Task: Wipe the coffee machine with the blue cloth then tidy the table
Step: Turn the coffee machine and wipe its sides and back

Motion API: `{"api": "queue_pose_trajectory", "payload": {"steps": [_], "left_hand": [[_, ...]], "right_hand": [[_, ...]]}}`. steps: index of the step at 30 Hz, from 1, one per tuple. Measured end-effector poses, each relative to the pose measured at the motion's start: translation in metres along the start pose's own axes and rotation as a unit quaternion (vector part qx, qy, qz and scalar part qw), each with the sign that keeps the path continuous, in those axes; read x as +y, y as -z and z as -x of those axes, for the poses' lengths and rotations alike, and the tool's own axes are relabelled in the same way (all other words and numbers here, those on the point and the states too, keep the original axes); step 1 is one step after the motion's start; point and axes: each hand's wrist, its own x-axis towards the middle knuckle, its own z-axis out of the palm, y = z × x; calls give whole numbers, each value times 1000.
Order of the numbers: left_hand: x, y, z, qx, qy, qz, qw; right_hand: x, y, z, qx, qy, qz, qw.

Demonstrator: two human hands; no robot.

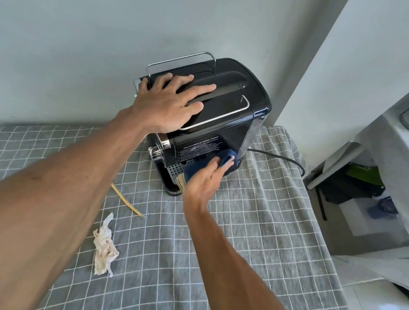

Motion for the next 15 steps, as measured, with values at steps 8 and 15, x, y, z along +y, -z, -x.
{"api": "queue_pose_trajectory", "payload": {"steps": [8,15], "left_hand": [[-1,-2,-1,14,-8,8,1000],[-2,-2,-1,10,-5,11,1000]], "right_hand": [[-29,29,-50,-2,-283,-135,950],[19,28,4,-93,-91,27,991]]}}
